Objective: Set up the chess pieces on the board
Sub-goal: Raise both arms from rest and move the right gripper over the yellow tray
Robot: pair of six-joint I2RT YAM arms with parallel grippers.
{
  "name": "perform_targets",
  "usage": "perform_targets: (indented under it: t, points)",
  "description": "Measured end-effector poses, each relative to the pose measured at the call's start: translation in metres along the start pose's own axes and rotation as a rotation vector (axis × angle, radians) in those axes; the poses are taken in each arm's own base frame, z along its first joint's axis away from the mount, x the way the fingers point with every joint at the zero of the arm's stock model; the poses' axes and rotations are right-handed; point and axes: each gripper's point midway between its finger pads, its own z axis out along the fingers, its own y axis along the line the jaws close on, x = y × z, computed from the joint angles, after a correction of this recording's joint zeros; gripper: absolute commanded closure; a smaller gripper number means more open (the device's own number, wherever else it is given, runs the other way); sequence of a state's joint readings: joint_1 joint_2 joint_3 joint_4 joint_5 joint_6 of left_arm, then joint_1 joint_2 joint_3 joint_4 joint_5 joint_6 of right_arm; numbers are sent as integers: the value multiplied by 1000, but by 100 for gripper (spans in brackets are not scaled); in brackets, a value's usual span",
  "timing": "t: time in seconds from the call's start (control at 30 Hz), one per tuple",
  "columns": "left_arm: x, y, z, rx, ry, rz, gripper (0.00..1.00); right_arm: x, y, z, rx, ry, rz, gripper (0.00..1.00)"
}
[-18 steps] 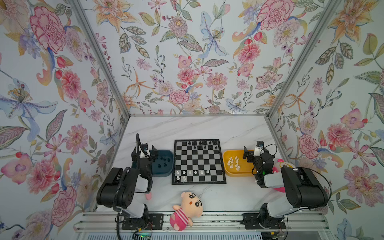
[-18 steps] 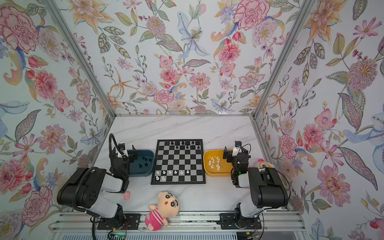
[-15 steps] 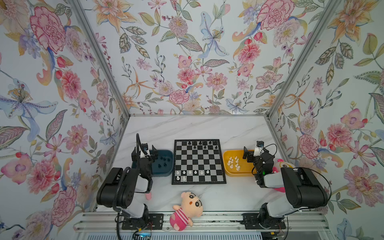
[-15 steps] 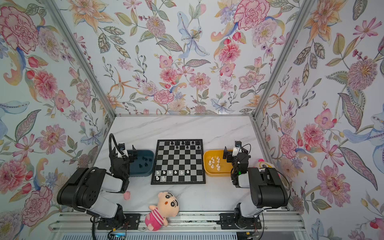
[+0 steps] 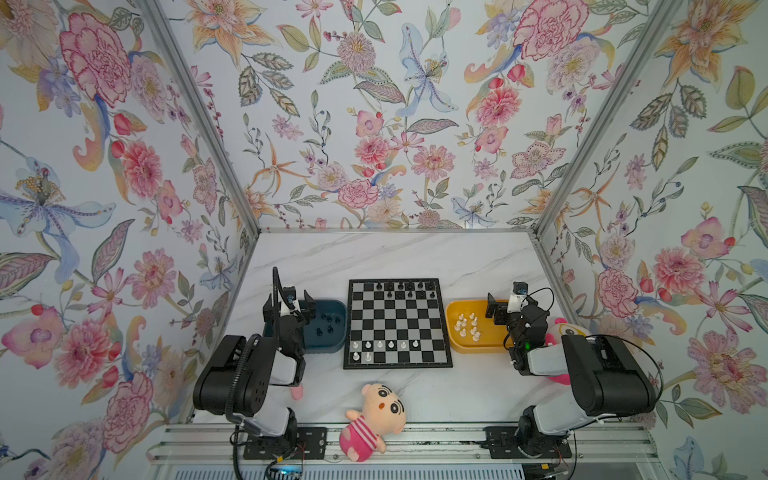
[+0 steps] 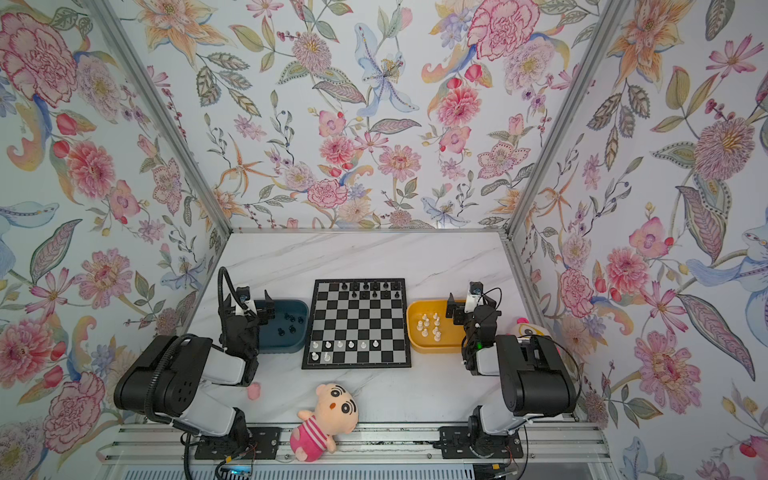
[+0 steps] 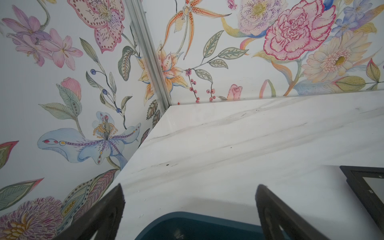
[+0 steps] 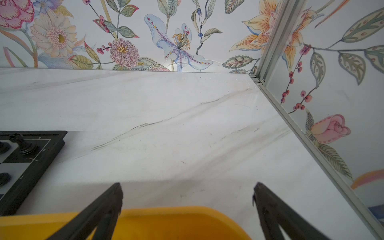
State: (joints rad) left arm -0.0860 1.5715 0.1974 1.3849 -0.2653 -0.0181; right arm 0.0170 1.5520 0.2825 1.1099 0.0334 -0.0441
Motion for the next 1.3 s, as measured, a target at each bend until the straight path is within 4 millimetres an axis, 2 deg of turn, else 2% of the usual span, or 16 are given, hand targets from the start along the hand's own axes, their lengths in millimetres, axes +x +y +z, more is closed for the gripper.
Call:
perform_targets:
  t: [0.9, 1.07, 1.17, 1.3]
  points:
    - [0, 0, 0, 0, 0, 0, 1, 0, 0, 0, 1, 0, 0, 2]
    - [-1, 0, 0, 0, -2, 2, 7, -2, -3, -3, 33, 6, 0, 2]
    - [-14, 5, -4, -8, -23, -6, 9, -19, -5, -12, 58, -5, 5, 2]
    - [-52, 16, -15, -25, -104, -46, 11, -61, -7, -24, 82, -43, 32, 3]
